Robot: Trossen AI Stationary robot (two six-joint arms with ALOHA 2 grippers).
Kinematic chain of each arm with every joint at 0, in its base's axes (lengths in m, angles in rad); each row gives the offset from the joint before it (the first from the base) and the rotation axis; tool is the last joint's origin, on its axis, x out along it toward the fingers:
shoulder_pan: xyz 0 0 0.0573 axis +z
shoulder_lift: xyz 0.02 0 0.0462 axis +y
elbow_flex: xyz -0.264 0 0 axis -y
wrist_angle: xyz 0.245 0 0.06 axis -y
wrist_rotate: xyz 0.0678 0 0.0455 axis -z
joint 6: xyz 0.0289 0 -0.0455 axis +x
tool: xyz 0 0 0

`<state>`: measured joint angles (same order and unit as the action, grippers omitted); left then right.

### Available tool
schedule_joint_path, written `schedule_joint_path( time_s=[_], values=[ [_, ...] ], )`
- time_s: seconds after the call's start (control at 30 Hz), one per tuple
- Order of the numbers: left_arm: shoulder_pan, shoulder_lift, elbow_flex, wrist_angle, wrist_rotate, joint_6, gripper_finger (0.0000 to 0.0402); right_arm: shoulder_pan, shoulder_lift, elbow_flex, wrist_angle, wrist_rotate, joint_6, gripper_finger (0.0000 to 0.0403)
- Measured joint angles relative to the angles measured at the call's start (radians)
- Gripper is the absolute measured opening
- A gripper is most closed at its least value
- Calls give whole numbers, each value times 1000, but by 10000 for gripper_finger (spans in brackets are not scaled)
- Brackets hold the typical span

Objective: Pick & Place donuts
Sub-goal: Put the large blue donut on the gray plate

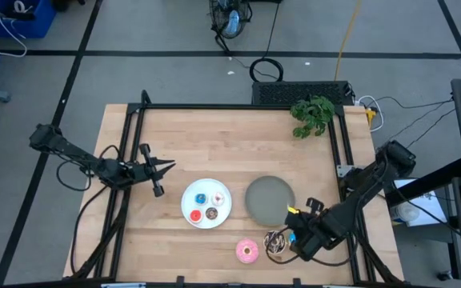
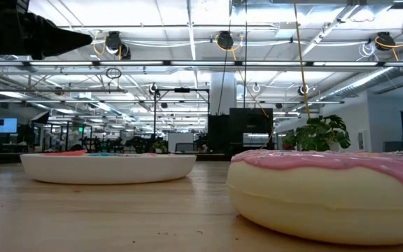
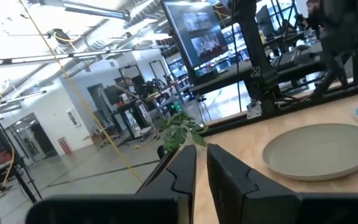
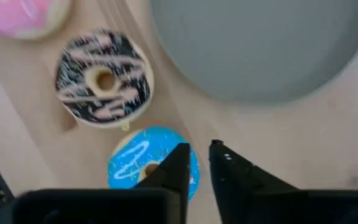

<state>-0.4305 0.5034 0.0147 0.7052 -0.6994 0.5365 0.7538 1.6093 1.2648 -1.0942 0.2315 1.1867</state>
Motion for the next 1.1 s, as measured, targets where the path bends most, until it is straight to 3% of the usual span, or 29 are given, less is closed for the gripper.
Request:
schedule_joint_path(
  time_s=[0.3,0.5,0.73,0.97,1.1],
  values=[
    [0,0,0,-7,0,-3,47,7,0,-217,264,-73,-62,178],
    [0,0,0,-10,1,-12,47,7,-2,-308,351,-188,-80,227],
    [0,0,0,-13,1,-18,47,7,-1,-316,379,-235,-109,237],
    [0,0,0,-30,2,-20,47,7,0,-318,389,-176,-121,219],
    [0,0,0,-30,1,-31,47,7,-1,-367,482,-158,-147,201]
  ],
)
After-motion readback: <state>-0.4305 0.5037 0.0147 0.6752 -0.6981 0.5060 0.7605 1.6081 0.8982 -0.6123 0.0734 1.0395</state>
